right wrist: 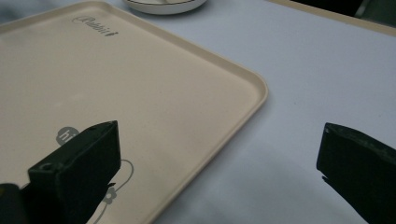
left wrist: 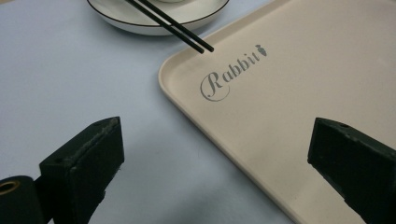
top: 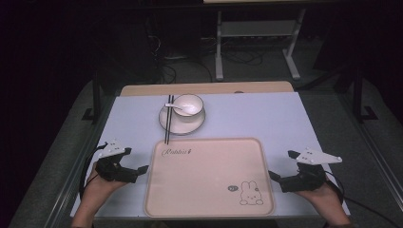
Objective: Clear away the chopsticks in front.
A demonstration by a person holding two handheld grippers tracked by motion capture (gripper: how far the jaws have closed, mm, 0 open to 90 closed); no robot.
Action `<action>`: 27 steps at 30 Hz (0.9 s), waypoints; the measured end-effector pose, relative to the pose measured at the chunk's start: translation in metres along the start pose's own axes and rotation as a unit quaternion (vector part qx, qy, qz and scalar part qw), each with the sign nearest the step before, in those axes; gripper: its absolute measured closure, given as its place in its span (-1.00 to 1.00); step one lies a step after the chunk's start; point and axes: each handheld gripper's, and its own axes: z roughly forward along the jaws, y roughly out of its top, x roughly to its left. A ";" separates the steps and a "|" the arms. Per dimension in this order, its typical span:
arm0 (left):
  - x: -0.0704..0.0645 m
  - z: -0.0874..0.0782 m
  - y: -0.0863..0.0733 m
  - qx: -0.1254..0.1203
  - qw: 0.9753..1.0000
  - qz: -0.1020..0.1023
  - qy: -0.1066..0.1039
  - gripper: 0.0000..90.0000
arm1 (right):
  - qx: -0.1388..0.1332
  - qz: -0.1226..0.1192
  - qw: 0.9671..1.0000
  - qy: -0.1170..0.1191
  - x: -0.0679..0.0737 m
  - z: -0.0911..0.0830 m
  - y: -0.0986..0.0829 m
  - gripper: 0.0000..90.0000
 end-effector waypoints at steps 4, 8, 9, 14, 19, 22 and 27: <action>-0.002 0.001 0.004 -0.001 1.000 0.000 -0.007 -0.94 | -0.007 0.005 1.000 0.003 -0.002 -0.002 0.000 -1.00; -0.004 0.002 0.008 -0.009 1.000 -0.001 -0.014 -0.94 | -0.017 0.012 1.000 0.004 -0.003 -0.004 0.001 -1.00; -0.004 0.002 0.010 -0.010 1.000 -0.001 -0.014 -0.94 | -0.021 0.014 1.000 0.004 -0.003 -0.005 0.001 -1.00; -0.002 0.007 0.017 -0.019 1.000 0.003 -0.011 -0.94 | -0.031 0.019 0.999 0.003 -0.004 -0.006 0.003 -1.00; 0.002 0.013 0.026 -0.018 1.000 0.004 -0.010 -0.94 | -0.029 0.019 0.999 0.003 -0.003 -0.004 0.003 -1.00; 0.005 0.018 0.030 -0.019 1.000 0.002 -0.009 -0.94 | -0.032 0.020 0.999 0.004 -0.003 -0.005 0.004 -1.00; 0.009 0.028 0.038 -0.016 1.000 -0.003 -0.006 -0.93 | -0.033 0.023 0.999 0.006 -0.003 -0.005 0.003 -1.00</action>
